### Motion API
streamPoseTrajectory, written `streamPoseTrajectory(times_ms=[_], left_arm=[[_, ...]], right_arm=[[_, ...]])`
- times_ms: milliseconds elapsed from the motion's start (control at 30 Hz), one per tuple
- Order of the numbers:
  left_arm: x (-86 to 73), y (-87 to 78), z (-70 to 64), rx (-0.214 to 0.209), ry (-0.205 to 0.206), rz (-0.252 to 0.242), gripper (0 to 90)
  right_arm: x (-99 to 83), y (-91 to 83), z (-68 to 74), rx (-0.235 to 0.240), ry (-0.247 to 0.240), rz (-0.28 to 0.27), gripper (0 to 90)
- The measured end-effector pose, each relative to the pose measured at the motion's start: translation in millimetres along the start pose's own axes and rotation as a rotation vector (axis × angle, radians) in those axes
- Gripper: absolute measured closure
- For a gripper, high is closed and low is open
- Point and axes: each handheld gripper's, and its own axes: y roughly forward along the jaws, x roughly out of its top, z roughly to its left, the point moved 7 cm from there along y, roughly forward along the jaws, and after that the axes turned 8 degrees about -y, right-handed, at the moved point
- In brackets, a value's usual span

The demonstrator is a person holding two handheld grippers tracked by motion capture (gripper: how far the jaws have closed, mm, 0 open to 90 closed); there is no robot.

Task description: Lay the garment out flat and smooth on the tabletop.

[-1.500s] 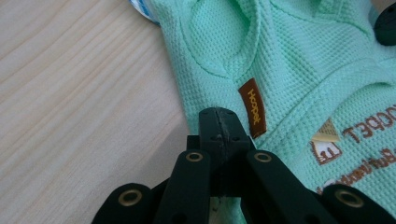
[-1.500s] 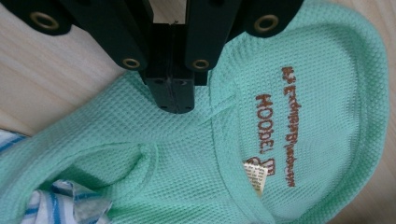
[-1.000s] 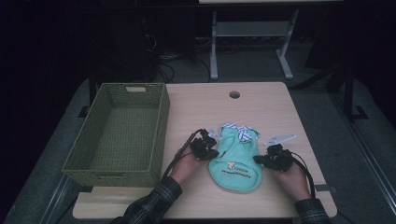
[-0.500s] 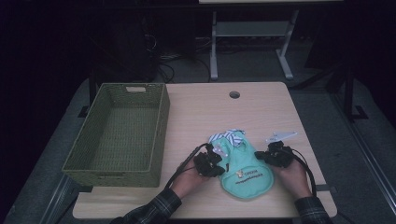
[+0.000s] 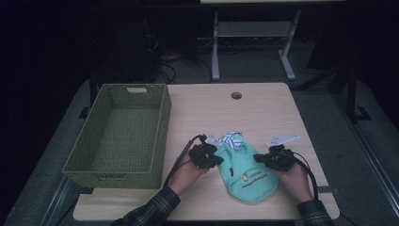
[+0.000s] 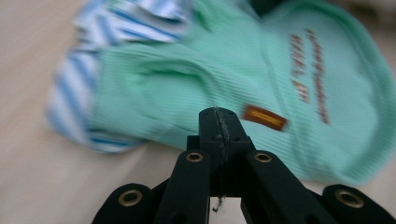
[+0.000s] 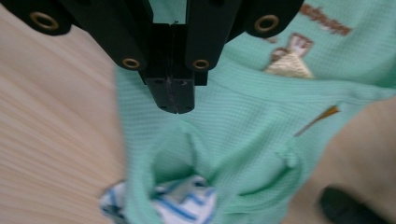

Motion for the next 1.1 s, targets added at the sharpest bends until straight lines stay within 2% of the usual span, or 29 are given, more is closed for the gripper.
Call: streamPoseTrajectory(times_ms=[33,100,200,300,367,500,600,700,800,900,967,1033,1067,1100], left_arm=[[2.7,-0.1,5.3,0.011,-0.014,-0.008,89.4],[6.7,1.3,15.5,0.034,-0.023,-0.014,89.5],[9.7,8.7,26.6,0.057,-0.033,-0.014,89.4],[6.1,19.5,34.5,0.073,-0.037,0.016,89.5],[1.7,25.4,37.9,0.084,-0.039,0.043,89.5],[-1.6,24.3,38.0,0.086,-0.038,0.056,89.5],[-6.4,21.7,32.8,0.081,-0.034,0.066,89.5],[-17.3,14.8,21.4,0.061,-0.026,0.089,89.4],[-20.7,10.8,18.0,0.061,-0.023,0.089,88.9],[-16.0,-2.2,19.3,0.073,-0.032,0.041,83.0],[-12.4,-10.6,24.3,0.092,-0.054,-0.002,79.2],[-12.0,-12.7,30.8,0.112,-0.073,-0.018,64.9],[-12.5,-12.2,33.7,0.117,-0.081,-0.021,64.9],[-14.1,-9.1,38.1,0.115,-0.100,-0.019,60.8]], right_arm=[[2.7,2.3,8.8,0.016,-0.016,0.004,89.5],[3.7,3.7,11.8,0.020,-0.021,0.005,89.5],[7.9,9.4,23.9,0.052,-0.045,0.005,89.5],[11.4,14.2,33.2,0.069,-0.060,0.005,89.6],[10.8,18.6,37.1,0.070,-0.074,0.026,89.6],[6.7,22.9,36.6,0.066,-0.083,0.057,89.5],[5.5,22.0,36.2,0.069,-0.076,0.061,89.5],[3.8,20.8,36.4,0.071,-0.078,0.058,89.5],[3.3,20.4,36.4,0.072,-0.079,0.059,89.5],[3.4,20.5,36.2,0.074,-0.080,0.059,89.5],[3.4,20.7,36.4,0.076,-0.078,0.056,89.5],[3.4,20.7,36.4,0.073,-0.083,0.058,89.5],[3.4,20.7,36.4,0.074,-0.082,0.057,89.5],[3.5,20.7,36.5,0.076,-0.078,0.057,89.5]])
